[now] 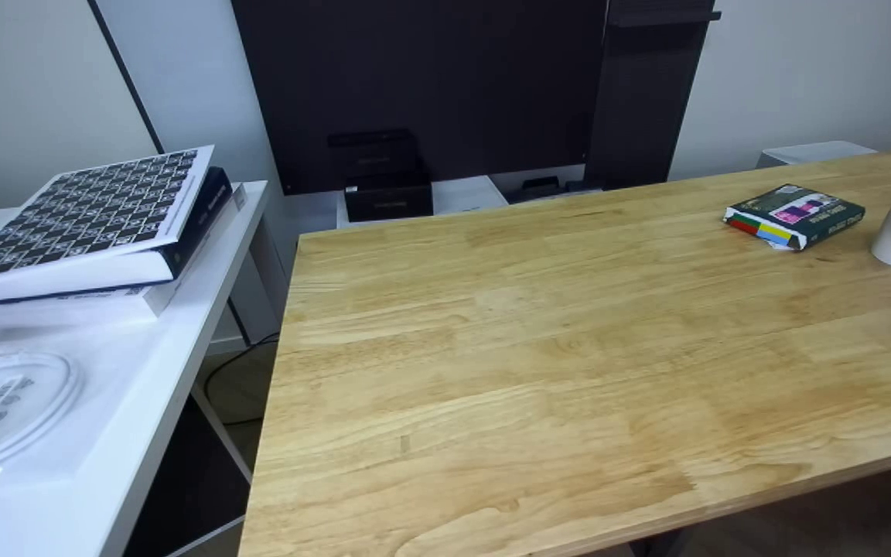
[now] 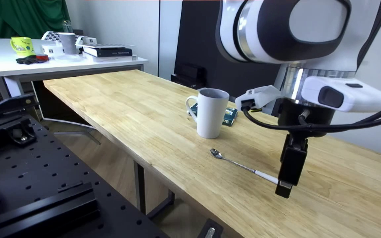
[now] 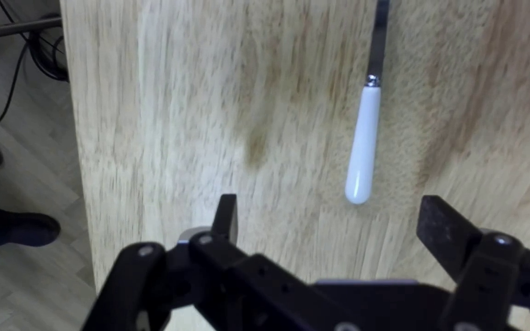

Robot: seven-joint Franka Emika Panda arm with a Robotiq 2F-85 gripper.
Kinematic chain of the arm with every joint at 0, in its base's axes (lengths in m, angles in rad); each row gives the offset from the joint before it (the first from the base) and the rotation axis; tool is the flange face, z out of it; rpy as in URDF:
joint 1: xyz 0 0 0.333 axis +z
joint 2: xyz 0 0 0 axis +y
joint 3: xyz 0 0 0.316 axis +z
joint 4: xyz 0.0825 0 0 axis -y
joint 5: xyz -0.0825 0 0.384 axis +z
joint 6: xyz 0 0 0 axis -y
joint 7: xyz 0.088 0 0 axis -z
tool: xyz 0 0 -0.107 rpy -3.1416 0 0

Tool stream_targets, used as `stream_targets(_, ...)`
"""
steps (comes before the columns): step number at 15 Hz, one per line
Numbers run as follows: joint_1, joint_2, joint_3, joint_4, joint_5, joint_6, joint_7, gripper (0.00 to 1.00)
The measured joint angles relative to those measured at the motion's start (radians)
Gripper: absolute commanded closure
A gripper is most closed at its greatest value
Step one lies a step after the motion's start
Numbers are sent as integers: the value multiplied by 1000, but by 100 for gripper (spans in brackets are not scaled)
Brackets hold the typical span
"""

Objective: Take the spoon and put it in the cup, pick it and put it on the table, then pick it and put it back in the cup

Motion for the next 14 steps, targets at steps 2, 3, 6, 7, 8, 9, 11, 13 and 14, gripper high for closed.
stream_targets(2,-19,2,24,0,21,20,-31,0)
stream_targets(3,-28,2,36,0,32,28,-47,0)
stream_targets(6,-48,2,64,0,65,43,-90,0)
stream_targets(7,-54,2,72,0,76,46,-102,0)
stream_targets(8,-59,3,78,0,84,47,-111,0)
stream_targets(9,-63,4,83,0,94,47,-121,0)
stream_targets(11,-65,7,88,0,105,47,-131,0)
stream_targets(13,-65,10,91,0,118,47,-143,0)
stream_targets(14,-65,12,92,0,120,47,-145,25)
